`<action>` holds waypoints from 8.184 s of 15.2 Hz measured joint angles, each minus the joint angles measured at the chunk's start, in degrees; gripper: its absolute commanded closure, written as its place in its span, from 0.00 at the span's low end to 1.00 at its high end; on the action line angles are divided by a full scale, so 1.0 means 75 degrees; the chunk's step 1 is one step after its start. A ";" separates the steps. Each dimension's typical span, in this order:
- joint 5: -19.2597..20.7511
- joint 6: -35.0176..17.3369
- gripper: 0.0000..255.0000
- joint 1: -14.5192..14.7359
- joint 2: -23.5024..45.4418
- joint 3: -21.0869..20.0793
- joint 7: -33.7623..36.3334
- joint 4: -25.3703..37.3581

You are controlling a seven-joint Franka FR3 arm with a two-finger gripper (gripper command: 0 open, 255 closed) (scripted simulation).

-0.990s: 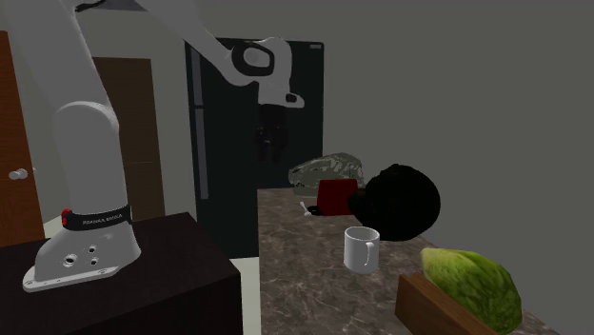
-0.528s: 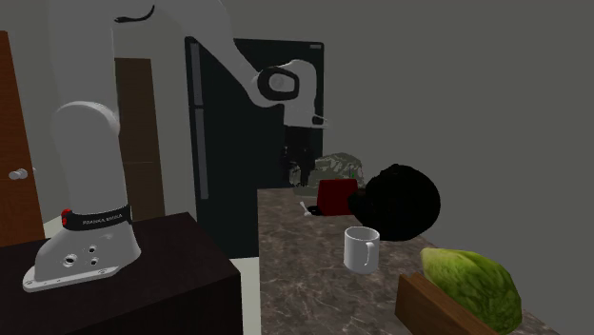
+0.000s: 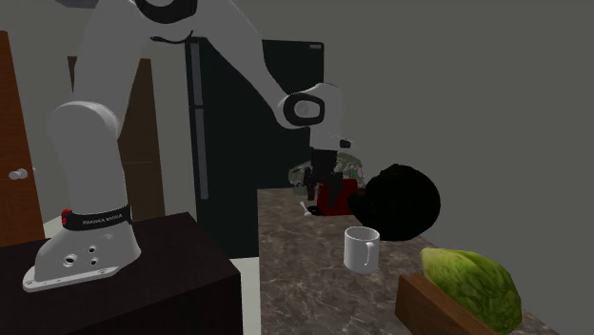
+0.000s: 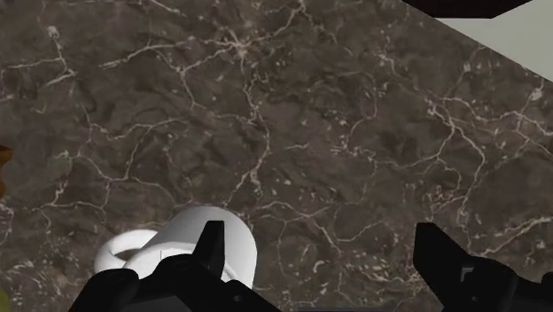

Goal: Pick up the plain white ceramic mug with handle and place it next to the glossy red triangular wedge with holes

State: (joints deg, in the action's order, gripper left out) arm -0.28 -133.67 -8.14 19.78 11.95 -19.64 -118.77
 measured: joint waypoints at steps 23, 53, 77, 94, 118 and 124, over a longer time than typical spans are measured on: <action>-0.0756 -0.0530 0.00 -0.0769 0.3332 -0.0443 -0.0778 0.2981; -0.0567 0.0601 1.00 -0.0645 0.1992 -0.0273 -0.0717 0.2777; -0.0331 0.2408 1.00 -0.0487 0.0760 -0.0152 -0.0540 0.3364; -0.0237 0.2970 1.00 0.1164 0.1597 -0.0819 0.1809 0.4729; -0.0340 0.1163 1.00 0.1127 0.2769 -0.0888 0.1784 0.4088; -0.0369 0.0784 1.00 0.1117 0.3174 -0.0914 0.1785 0.4114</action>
State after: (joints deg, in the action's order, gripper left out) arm -3.05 -127.78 0.24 43.58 5.09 -6.25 -87.91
